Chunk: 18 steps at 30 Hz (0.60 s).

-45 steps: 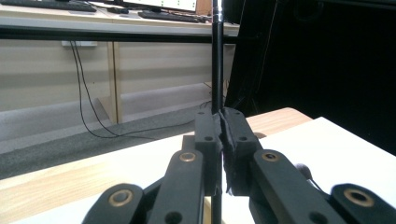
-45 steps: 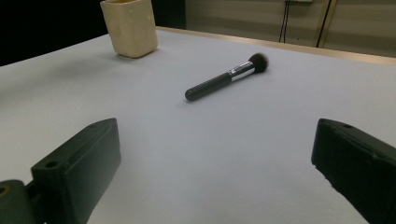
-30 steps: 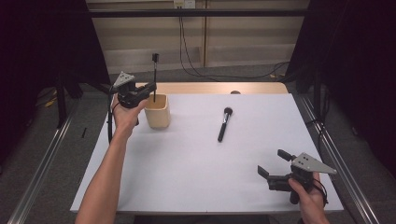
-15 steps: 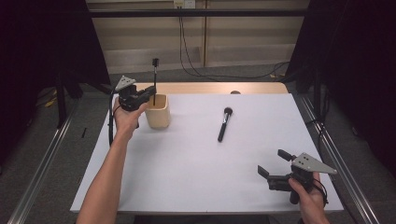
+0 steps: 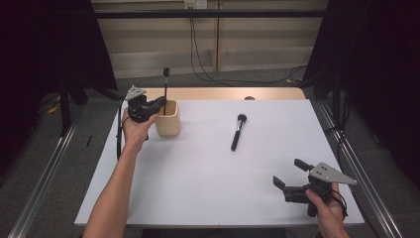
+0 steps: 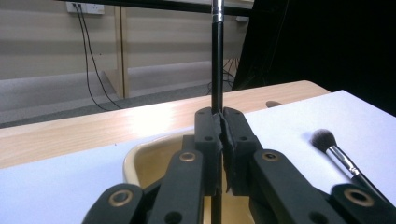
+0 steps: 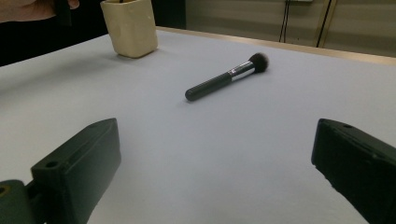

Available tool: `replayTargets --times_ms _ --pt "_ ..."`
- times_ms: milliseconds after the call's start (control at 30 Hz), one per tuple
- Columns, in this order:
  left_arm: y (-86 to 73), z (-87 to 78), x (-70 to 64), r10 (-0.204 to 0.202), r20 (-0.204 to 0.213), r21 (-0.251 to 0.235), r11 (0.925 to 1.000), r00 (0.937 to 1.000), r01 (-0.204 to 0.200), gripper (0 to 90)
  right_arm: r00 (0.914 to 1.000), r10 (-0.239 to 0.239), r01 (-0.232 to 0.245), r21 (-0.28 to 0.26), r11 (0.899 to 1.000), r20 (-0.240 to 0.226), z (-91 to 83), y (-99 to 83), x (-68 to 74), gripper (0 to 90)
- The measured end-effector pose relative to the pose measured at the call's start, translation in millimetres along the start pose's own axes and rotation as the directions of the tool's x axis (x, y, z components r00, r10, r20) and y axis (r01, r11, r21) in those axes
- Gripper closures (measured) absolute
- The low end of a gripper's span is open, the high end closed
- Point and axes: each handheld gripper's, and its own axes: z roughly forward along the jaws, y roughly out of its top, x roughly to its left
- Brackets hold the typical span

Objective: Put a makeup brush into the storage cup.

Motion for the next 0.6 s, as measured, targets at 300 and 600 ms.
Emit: replayTargets --times_ms 300,600 --pt "-10.1 2.2 -0.7 -0.002 0.002 0.023 0.9997 1.0000 0.001 85.7 1.0000 -0.002 0.002 0.002 1.000 -0.002 0.3 0.0 0.0 0.9" --pt "-16.4 3.1 -1.9 -0.001 -0.005 0.036 0.9994 1.0000 0.002 85.7 1.0000 -0.003 0.003 0.003 1.000 -0.004 0.5 0.1 0.1 0.9"
